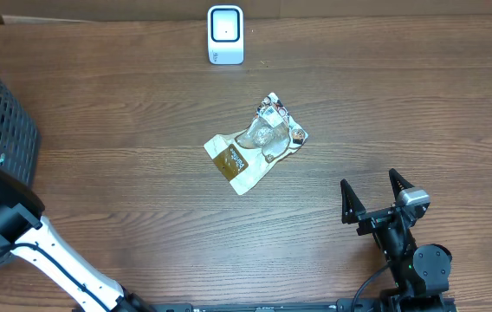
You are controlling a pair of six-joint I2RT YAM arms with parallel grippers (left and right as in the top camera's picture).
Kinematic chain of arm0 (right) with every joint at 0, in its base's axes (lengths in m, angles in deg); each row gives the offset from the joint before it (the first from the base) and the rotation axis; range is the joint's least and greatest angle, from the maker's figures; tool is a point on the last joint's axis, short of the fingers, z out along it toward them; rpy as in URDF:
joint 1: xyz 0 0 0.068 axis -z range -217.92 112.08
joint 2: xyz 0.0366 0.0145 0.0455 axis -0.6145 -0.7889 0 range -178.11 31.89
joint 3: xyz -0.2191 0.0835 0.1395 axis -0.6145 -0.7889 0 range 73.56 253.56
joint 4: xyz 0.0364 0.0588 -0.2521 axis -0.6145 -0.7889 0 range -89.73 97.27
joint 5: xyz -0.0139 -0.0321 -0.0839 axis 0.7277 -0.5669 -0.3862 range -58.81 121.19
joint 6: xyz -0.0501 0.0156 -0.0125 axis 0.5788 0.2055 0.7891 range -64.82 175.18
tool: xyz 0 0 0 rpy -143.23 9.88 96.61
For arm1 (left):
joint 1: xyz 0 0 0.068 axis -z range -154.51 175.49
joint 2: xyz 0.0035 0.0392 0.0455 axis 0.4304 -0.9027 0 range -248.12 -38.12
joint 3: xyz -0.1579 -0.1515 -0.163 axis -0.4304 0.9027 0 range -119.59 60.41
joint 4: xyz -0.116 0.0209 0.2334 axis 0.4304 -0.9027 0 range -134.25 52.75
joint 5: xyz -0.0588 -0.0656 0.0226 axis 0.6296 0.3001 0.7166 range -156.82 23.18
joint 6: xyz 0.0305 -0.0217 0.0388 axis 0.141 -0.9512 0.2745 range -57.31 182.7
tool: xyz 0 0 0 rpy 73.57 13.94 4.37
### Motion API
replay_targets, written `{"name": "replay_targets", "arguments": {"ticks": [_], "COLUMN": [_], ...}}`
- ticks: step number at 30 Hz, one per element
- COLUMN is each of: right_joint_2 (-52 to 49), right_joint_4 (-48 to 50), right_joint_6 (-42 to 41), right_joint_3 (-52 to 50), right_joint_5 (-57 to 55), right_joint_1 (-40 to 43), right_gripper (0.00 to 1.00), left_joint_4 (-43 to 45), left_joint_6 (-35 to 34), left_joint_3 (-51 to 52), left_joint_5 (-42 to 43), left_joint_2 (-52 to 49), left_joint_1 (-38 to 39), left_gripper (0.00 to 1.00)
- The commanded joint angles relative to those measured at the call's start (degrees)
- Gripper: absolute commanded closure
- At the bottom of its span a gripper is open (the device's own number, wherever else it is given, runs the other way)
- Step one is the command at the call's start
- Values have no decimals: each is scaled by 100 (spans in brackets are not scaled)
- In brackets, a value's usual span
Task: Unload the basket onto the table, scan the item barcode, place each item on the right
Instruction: 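Reach into the basket and grasp the green-lidded jar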
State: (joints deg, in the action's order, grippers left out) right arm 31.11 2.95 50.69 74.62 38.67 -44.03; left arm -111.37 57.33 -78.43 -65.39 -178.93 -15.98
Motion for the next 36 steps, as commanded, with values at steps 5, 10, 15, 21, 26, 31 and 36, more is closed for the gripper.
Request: {"name": "replay_targets", "arguments": {"ticks": [5,10,15,21,26,31,36], "right_joint_2": [61,61,61,61,61,61,61], "right_joint_4": [24,24,24,24,24,24,24], "right_joint_6": [-20,-20,-20,-20,-20,-20,-20], "right_joint_3": [-61,-61,-61,-61,-61,-61,-61], "right_joint_5": [-11,-11,-11,-11,-11,-11,-11], "right_joint_1": [-31,-31,-31,-31,-31,-31,-31], "right_gripper": [0,0,0,0,0,0,0], "left_joint_4": [-55,-87,-133,-385,-824,-1569,-2271], "left_joint_6": [66,63,22,-195,-636,-1099,-1272], "left_joint_3": [11,11,11,-50,-496,-1515,-2741], "left_joint_5": [2,2,-9,-15,4,7,7], "left_joint_2": [-94,-98,-96,-90,-79,-70,-48], "left_joint_1": [31,31,31,22,22,22,22], "left_gripper": [27,40,51,58,57,55,56]}}
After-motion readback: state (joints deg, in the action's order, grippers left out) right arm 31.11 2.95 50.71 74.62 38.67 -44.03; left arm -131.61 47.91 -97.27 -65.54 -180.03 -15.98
